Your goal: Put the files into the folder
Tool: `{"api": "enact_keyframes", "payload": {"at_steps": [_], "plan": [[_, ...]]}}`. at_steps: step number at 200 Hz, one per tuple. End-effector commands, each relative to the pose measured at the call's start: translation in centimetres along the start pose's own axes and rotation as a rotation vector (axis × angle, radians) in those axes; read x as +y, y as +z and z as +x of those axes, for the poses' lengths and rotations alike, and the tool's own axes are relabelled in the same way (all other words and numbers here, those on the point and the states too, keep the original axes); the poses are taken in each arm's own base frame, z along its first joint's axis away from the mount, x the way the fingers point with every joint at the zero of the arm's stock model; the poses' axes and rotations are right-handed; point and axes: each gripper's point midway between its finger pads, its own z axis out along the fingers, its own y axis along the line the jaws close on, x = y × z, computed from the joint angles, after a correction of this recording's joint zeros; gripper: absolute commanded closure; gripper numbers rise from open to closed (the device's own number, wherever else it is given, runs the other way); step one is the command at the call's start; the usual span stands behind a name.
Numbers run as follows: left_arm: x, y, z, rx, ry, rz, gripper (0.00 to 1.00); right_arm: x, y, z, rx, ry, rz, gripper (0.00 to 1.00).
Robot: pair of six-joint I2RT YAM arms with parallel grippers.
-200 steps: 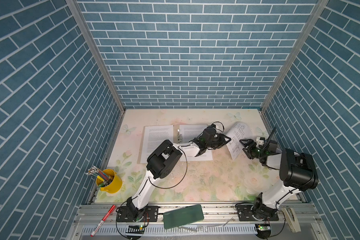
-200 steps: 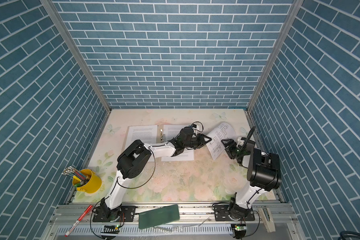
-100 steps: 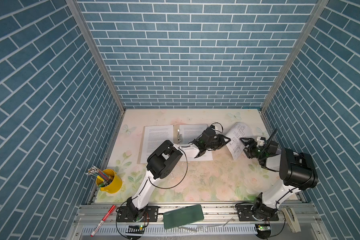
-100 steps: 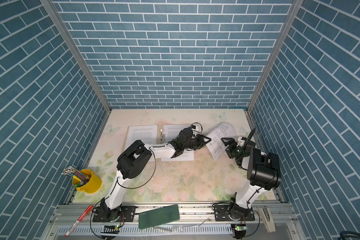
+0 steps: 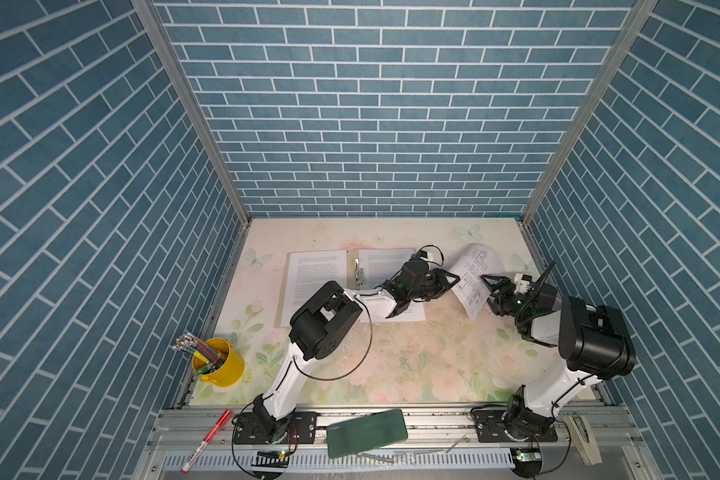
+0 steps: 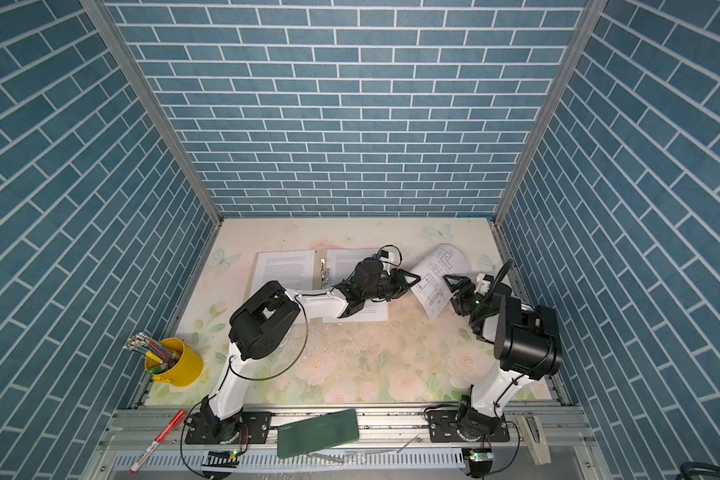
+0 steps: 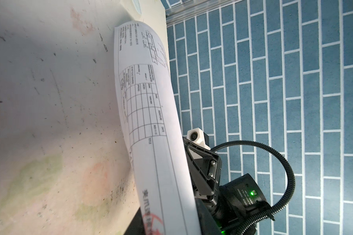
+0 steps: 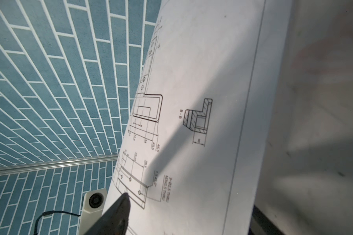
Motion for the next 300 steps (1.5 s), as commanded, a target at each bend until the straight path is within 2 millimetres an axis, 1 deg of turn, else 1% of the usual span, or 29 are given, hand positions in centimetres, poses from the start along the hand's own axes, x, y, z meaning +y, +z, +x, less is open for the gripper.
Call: {"api": "enact_keyframes", "payload": {"at_steps": [1,36,57,80,105,139,167,184,208,232,258,260,266,274,279,288,300], "plan": [[-1.7,-0.8,-0.1,-0.017,0.02,0.035,0.63,1.5,-0.7,0.0,-0.012,-0.013,-0.031,0.26],[-1.1,-1.1,0.2,-0.016,0.02,0.022,0.63,2.7,-1.1,0.0,-0.013,-0.027,-0.049,0.38],[-1.1,-1.3,0.2,-0.017,0.032,0.014,0.63,3.1,-1.4,0.2,-0.013,-0.034,-0.046,0.43],[-0.6,-1.7,0.4,-0.014,0.044,-0.007,0.63,3.4,-2.0,0.4,-0.017,-0.051,-0.028,0.46],[-0.3,-2.0,0.6,-0.014,0.044,-0.012,0.63,4.0,-2.4,0.6,-0.017,-0.065,-0.021,0.54],[-0.7,-2.3,0.8,-0.011,0.054,0.002,0.63,4.5,-2.8,0.8,-0.02,-0.067,-0.018,0.68],[-1.0,-2.8,1.0,-0.011,0.072,0.012,0.63,4.9,-2.9,0.8,-0.031,-0.068,-0.006,0.7],[-1.0,-3.0,1.1,-0.009,0.077,0.012,0.61,5.2,-3.0,0.9,-0.029,-0.071,-0.004,0.76],[-0.9,-3.1,1.4,0.005,0.086,0.012,0.57,5.6,-3.3,1.3,-0.026,-0.076,0.008,0.9],[-0.4,-3.6,1.8,0.023,0.108,-0.023,0.53,6.3,-3.3,1.8,-0.019,-0.09,0.018,1.0],[-0.6,-4.6,1.8,0.027,0.141,-0.064,0.44,7.4,-3.2,2.1,-0.016,-0.107,0.023,1.0],[-0.6,-4.6,1.8,0.027,0.163,-0.065,0.43,7.5,-3.2,2.1,-0.016,-0.108,0.023,1.0],[-0.6,-4.9,1.7,0.026,0.177,-0.07,0.4,7.8,-3.2,2.1,-0.017,-0.11,0.025,1.0],[-0.5,-5.2,1.7,0.026,0.185,-0.081,0.34,8.1,-3.2,2.1,-0.019,-0.112,0.028,1.0],[-0.4,-5.5,1.6,0.028,0.188,-0.089,0.3,8.5,-3.2,2.2,-0.017,-0.116,0.027,1.0],[-0.2,-5.8,1.5,0.031,0.193,-0.097,0.27,9.2,-3.2,2.3,-0.014,-0.127,0.029,1.0],[0.2,-6.4,1.5,0.037,0.199,-0.117,0.21,10.6,-3.5,2.4,-0.013,-0.161,0.035,1.0]]}}
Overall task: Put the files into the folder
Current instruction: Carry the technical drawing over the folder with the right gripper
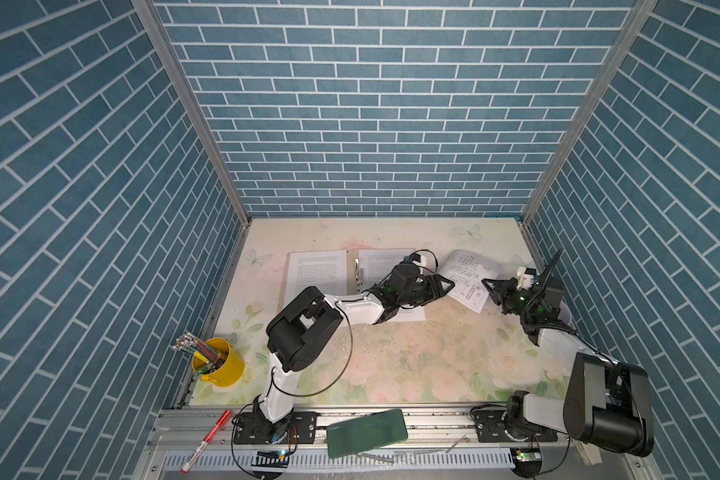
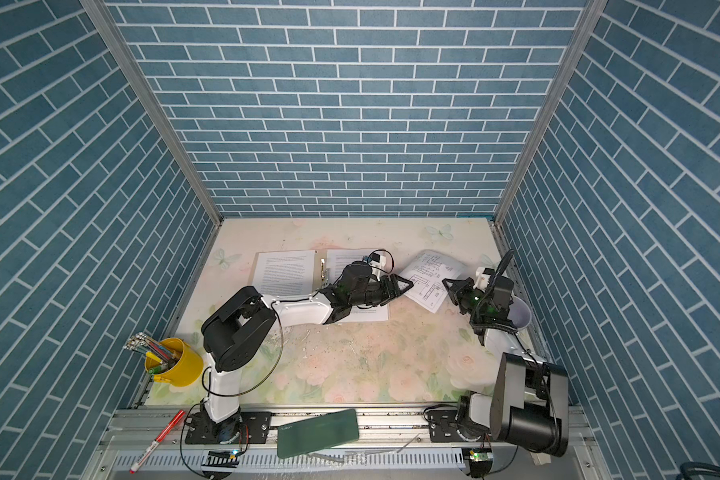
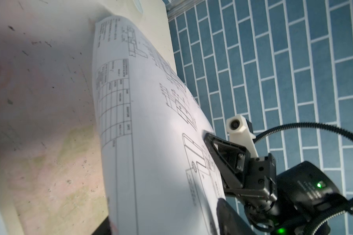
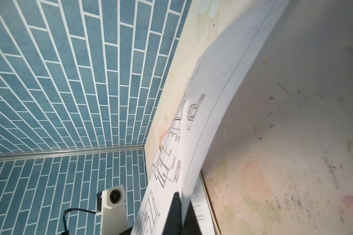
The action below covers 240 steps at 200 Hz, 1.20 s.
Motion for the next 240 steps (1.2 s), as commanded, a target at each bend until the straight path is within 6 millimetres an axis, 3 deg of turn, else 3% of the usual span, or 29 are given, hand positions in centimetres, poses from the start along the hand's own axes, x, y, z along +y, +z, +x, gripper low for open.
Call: {"api": "enact_keyframes", "payload": {"at_steps": [1,15,28,54,81,116,151,201,223,240], "plan": [[0.7,-1.4,0.1,0.015,0.05,-0.049,0.21,3.7,-0.7,-1.0,-0.03,-0.096,-0.007,1.0],[1.5,-2.5,-0.2,0.012,0.075,-0.107,0.13,5.6,-1.3,-1.2,-0.034,-0.14,0.002,1.0],[2.3,-3.7,-0.5,0.011,0.107,-0.174,0.01,7.4,-1.9,-1.5,-0.045,-0.161,-0.009,1.0],[3.5,-6.8,-1.6,-0.009,0.18,-0.308,0.0,10.4,-2.6,-1.9,-0.063,-0.202,-0.014,1.0],[4.5,-9.9,-2.7,-0.059,0.226,-0.397,0.0,13.3,-1.6,-0.9,-0.031,-0.267,-0.014,1.0],[6.2,-13.7,-3.7,-0.114,0.254,-0.494,0.0,15.6,1.5,1.2,0.041,-0.332,-0.001,1.0],[8.5,-18.6,-5.1,-0.216,0.228,-0.57,0.0,17.6,6.3,4.6,0.15,-0.381,-0.001,1.0],[11.6,-25.8,-6.3,-0.34,0.173,-0.662,0.0,22.9,14.0,13.2,0.396,-0.47,-0.074,1.0],[12.4,-27.7,-6.4,-0.358,0.155,-0.693,0.0,26.5,14.7,14.2,0.421,-0.491,-0.15,1.0],[12.9,-28.9,-6.3,-0.378,0.134,-0.706,0.0,27.1,14.1,13.6,0.396,-0.501,-0.162,1.0]]}}
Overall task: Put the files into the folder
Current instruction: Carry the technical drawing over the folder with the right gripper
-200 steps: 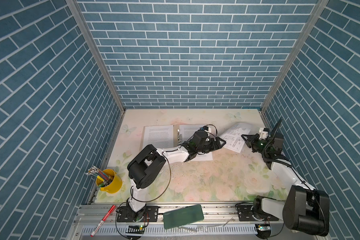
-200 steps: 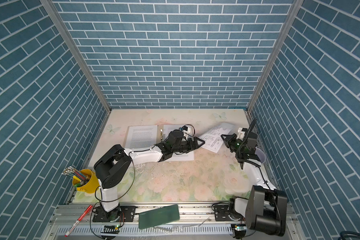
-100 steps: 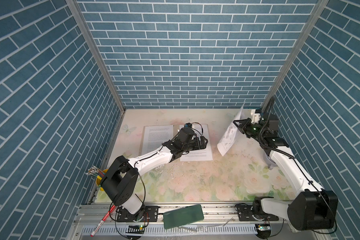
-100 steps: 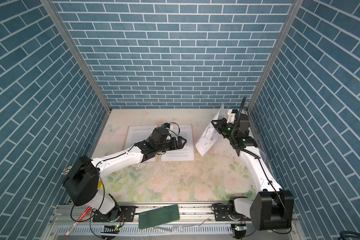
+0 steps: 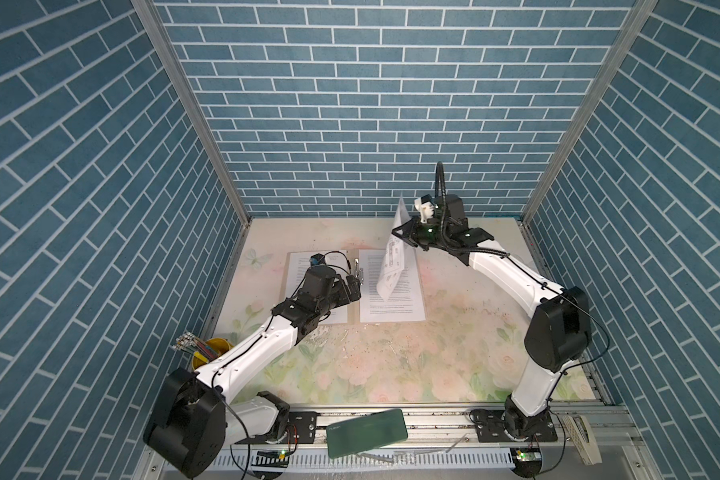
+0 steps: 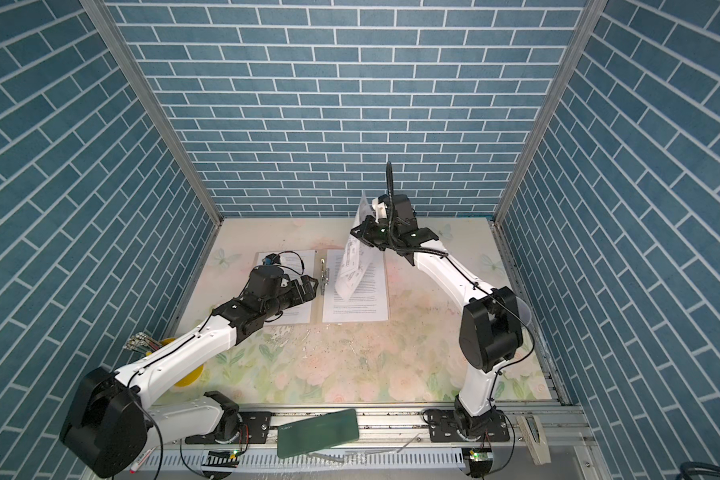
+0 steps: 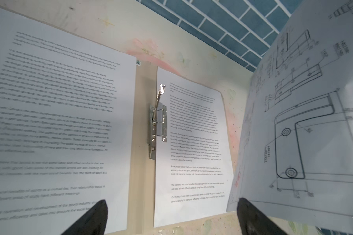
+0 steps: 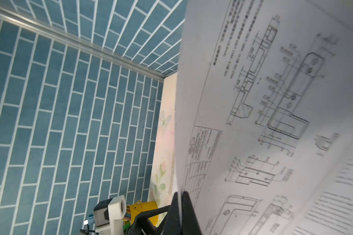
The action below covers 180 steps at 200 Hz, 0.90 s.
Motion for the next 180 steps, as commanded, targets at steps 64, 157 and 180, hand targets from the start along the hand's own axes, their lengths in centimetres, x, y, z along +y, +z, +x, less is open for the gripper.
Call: {"api": "enact_keyframes", "payload": {"at_steps": [64,157,180], "plan": [[4.6,-1.0,1.4,-0.002,-0.075,-0.043,0.0,-12.1,-3.0,3.1,-0.04,0.027,0.166,1.0],[4.8,-0.2,2.7,0.039,-0.089,-0.026,0.0,-21.9,-0.3,8.7,0.139,0.003,0.32,1.0],[4.5,0.3,3.1,0.06,-0.094,-0.008,0.0,-21.8,0.4,8.5,0.142,-0.013,0.297,1.0]]}}
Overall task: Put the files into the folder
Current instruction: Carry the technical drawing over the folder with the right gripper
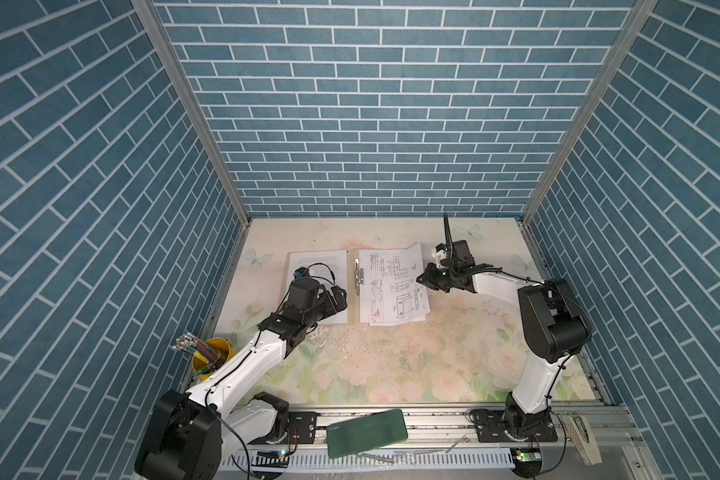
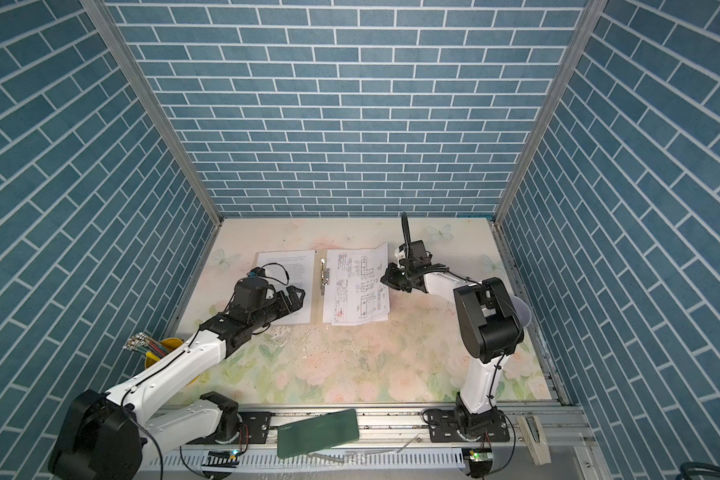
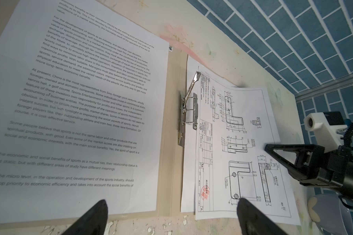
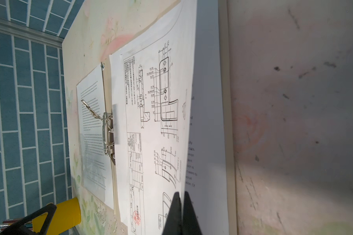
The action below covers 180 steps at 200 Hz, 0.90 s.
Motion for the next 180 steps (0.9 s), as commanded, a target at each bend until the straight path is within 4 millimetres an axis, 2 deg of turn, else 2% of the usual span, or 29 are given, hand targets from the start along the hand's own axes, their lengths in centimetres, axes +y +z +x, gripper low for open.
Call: {"api": "enact_keyframes", "payload": {"at_steps": [1,96,180], "plan": [[0.3,0.8,0.8,0.029,-0.009,0.014,0.0,-0.1,0.8,-0.1,-0.001,-0.068,-0.011,1.0],[-1.5,2.9,1.1,0.081,-0.001,0.095,0.0,0.8,2.5,-1.4,-0.014,-0.06,-0.039,1.0],[-1.4,3.4,1.8,0.095,-0.015,0.112,0.0,1.4,3.4,-1.8,-0.027,0.01,-0.042,1.0]]}}
